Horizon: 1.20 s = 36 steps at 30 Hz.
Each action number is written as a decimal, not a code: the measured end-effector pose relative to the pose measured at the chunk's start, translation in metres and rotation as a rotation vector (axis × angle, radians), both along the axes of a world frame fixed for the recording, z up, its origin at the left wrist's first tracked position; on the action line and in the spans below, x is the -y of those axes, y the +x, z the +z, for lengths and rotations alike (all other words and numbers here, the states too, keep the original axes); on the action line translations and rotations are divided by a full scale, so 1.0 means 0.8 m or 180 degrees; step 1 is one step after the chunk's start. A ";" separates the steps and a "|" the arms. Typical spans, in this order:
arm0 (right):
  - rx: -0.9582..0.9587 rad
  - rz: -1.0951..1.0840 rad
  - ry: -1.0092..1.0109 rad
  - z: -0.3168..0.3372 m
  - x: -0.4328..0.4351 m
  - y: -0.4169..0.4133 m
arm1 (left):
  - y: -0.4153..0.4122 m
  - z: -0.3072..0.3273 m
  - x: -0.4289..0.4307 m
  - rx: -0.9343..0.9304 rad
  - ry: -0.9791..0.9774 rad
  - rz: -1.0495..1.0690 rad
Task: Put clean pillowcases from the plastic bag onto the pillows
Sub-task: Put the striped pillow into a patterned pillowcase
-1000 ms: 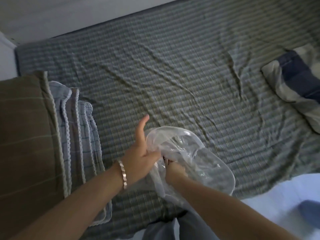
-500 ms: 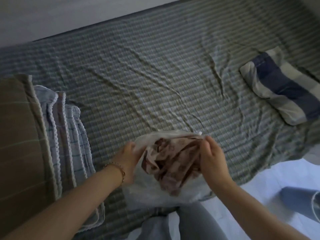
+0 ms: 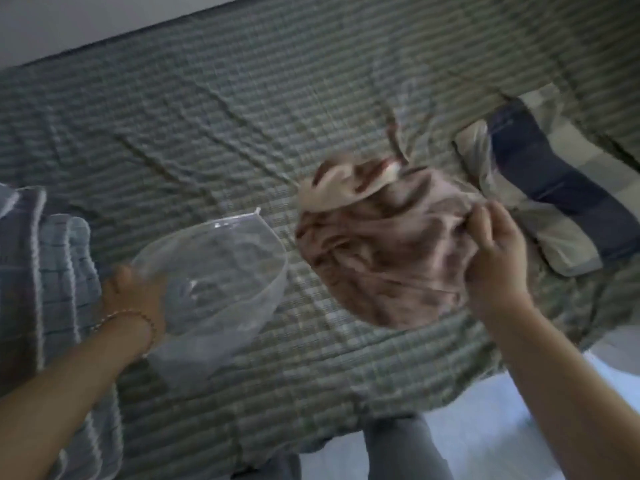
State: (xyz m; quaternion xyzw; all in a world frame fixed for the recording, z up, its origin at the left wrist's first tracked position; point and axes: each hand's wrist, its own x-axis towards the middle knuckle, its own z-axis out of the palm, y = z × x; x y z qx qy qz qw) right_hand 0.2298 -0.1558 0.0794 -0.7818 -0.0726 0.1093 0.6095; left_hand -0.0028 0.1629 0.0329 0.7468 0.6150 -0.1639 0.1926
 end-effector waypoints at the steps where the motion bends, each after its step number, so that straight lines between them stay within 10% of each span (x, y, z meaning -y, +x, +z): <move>1: 0.0094 0.0170 -0.0257 -0.002 0.002 0.015 | 0.023 -0.003 0.017 -0.0356 0.0067 -0.0279; 7: 0.0996 0.2332 -0.2302 -0.050 0.041 0.106 | 0.203 -0.001 0.190 0.0144 -0.0084 -0.1780; 16: 0.2673 0.2861 -0.1137 0.009 0.119 0.193 | 0.343 0.001 0.342 0.2317 -0.0744 -0.2567; 24: -0.0981 0.0701 -0.0619 0.018 0.144 0.191 | 0.324 0.021 0.354 0.0962 -0.1467 -0.2215; 29: -0.2212 0.0171 0.0377 0.022 0.130 0.203 | 0.317 0.018 0.360 0.0792 -0.1526 -0.2273; 33: -0.2508 0.0159 0.1064 0.041 0.126 0.209 | 0.309 0.030 0.359 0.1433 -0.1386 -0.1749; 36: -0.0965 0.1500 -0.0758 0.060 0.138 0.219 | 0.307 0.036 0.338 0.1714 -0.0960 -0.1270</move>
